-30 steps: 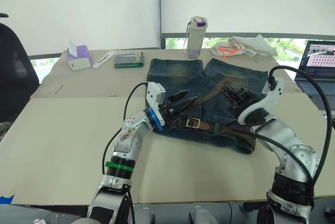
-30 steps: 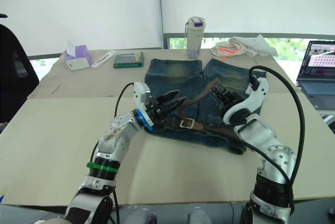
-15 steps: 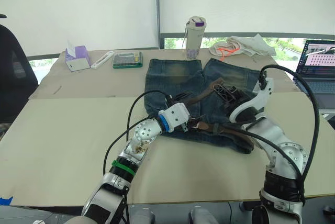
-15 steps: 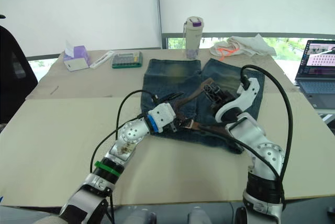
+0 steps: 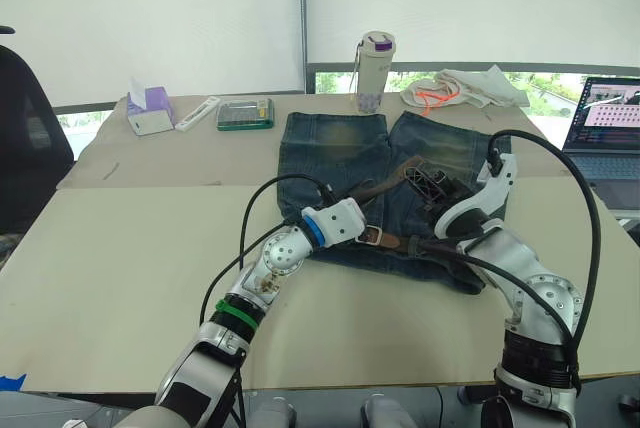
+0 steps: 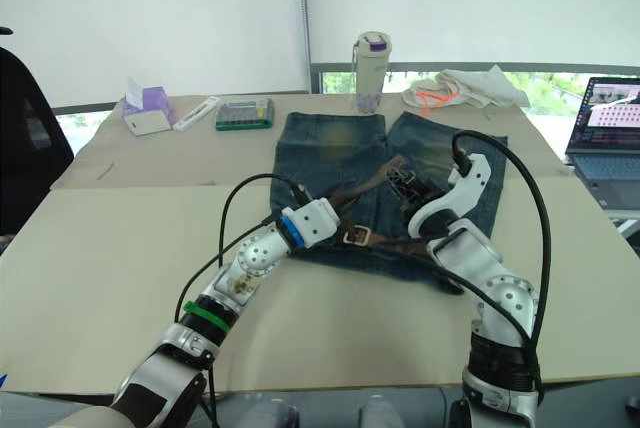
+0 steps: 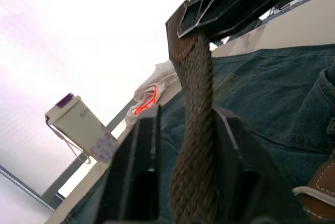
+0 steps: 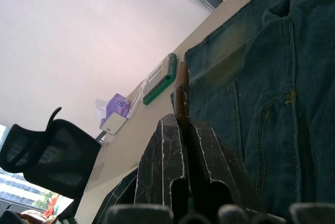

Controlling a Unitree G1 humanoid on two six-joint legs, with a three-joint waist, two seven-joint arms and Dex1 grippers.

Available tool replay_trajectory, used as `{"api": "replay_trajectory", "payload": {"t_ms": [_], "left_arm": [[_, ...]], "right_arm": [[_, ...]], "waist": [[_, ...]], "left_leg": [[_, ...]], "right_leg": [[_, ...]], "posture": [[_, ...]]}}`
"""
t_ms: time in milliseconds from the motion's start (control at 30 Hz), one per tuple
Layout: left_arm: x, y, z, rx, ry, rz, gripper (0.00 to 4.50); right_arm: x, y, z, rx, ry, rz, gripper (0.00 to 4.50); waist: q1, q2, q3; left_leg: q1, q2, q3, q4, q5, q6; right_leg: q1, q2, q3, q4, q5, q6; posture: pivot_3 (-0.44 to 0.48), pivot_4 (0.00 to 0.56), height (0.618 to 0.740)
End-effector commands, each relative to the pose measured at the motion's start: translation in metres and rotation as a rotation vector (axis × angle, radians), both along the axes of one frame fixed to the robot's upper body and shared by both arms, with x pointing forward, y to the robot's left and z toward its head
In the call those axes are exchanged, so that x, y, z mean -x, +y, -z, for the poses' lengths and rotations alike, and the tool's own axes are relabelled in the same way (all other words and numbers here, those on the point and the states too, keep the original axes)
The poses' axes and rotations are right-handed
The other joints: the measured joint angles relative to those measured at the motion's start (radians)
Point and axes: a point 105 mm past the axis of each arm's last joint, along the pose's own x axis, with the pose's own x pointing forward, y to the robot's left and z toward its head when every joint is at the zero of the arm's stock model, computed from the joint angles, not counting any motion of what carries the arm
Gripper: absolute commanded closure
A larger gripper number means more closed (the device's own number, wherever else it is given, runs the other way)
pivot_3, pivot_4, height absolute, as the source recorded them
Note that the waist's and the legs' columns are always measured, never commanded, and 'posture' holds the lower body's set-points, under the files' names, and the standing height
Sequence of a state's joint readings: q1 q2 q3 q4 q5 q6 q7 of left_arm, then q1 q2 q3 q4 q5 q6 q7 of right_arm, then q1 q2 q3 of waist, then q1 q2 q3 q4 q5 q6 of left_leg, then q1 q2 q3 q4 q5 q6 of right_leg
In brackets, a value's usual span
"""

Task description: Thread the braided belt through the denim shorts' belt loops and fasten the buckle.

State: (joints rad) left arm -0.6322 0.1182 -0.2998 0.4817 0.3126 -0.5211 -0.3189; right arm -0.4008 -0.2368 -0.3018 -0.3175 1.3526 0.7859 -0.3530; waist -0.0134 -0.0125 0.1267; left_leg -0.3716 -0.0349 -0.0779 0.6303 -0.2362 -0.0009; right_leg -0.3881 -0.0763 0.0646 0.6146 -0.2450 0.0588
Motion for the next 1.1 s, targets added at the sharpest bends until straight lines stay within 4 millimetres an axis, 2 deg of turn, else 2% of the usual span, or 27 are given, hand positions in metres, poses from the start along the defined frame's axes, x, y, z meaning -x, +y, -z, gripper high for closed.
{"api": "replay_trajectory", "payload": {"t_ms": [33,233,400,467,500,633,800,867,967,1100], "left_arm": [[0.004,-0.005,-0.017,0.015,-0.076,0.022,4.46],[0.002,-0.003,-0.013,0.005,-0.064,0.009,4.46],[-0.001,0.009,-0.007,0.013,-0.021,-0.017,4.46],[-0.003,0.015,-0.006,0.011,-0.020,-0.028,4.50],[-0.004,0.020,-0.006,0.015,-0.016,-0.035,4.50],[-0.010,0.038,-0.004,0.025,-0.004,-0.061,4.50],[-0.012,0.047,0.001,0.051,0.040,-0.045,4.50],[-0.013,0.050,0.002,0.080,0.080,-0.033,4.50],[-0.015,0.051,0.004,0.101,0.124,-0.021,4.50],[-0.018,0.056,0.003,0.114,0.150,-0.029,4.50]], "right_arm": [[0.004,0.000,-0.012,0.004,-0.055,0.009,4.50],[0.004,0.001,-0.011,0.006,-0.053,0.007,4.50],[0.008,0.001,-0.010,0.047,-0.076,-0.012,4.50],[0.010,0.000,-0.013,0.092,-0.111,-0.018,3.69],[0.014,0.001,-0.014,0.143,-0.143,-0.048,3.37],[0.029,0.000,0.007,0.580,-0.249,-0.150,2.03],[0.039,0.008,0.028,0.972,-0.407,-0.293,2.03],[0.036,0.011,0.040,1.125,-0.453,-0.323,2.03],[0.032,0.015,0.053,1.262,-0.502,-0.345,2.03],[0.028,0.022,0.067,1.330,-0.509,-0.374,2.03]], "waist": [[0.000,0.000,0.000],[-0.001,0.000,0.000],[-0.001,0.000,0.000],[-0.001,0.000,0.000],[-0.001,0.000,0.000],[0.000,0.001,0.000],[-0.003,0.000,0.001],[-0.005,0.000,0.001],[-0.003,-0.001,0.001],[0.000,-0.001,0.001]], "left_leg": [[0.000,0.000,0.000,0.000,0.000,0.000],[0.000,0.000,0.000,0.000,0.000,0.000],[0.000,0.000,0.000,0.000,0.000,0.000],[0.000,0.000,0.000,0.000,0.000,0.000],[0.000,0.000,0.000,0.000,0.000,0.000],[0.000,0.000,0.001,0.000,0.000,0.000],[0.000,0.000,0.002,0.001,0.000,0.000],[0.000,0.000,0.002,0.001,0.000,0.000],[0.001,0.000,0.002,0.001,0.000,0.000],[0.000,0.000,0.002,0.001,0.000,0.000]], "right_leg": [[0.000,0.000,0.000,0.000,0.000,0.000],[0.000,0.000,0.000,0.000,0.000,0.000],[0.000,0.000,0.000,0.000,0.000,0.000],[0.000,0.000,0.000,0.000,0.000,0.000],[0.000,0.000,0.000,0.000,0.000,0.000],[0.000,0.000,-0.001,-0.001,0.000,0.000],[0.000,0.000,-0.001,-0.001,-0.001,0.002],[0.000,0.001,-0.001,-0.001,-0.001,0.002],[0.000,0.001,-0.001,-0.001,-0.001,0.002],[0.000,0.000,-0.001,-0.001,0.000,0.001]], "posture": [[0.000,0.150,0.740],[0.000,0.150,0.740],[0.000,0.150,0.740],[0.000,0.150,0.740],[0.000,0.150,0.740],[0.000,0.150,0.740],[0.000,0.150,0.740],[0.000,0.150,0.740],[0.000,0.150,0.740],[0.000,0.150,0.740]]}}
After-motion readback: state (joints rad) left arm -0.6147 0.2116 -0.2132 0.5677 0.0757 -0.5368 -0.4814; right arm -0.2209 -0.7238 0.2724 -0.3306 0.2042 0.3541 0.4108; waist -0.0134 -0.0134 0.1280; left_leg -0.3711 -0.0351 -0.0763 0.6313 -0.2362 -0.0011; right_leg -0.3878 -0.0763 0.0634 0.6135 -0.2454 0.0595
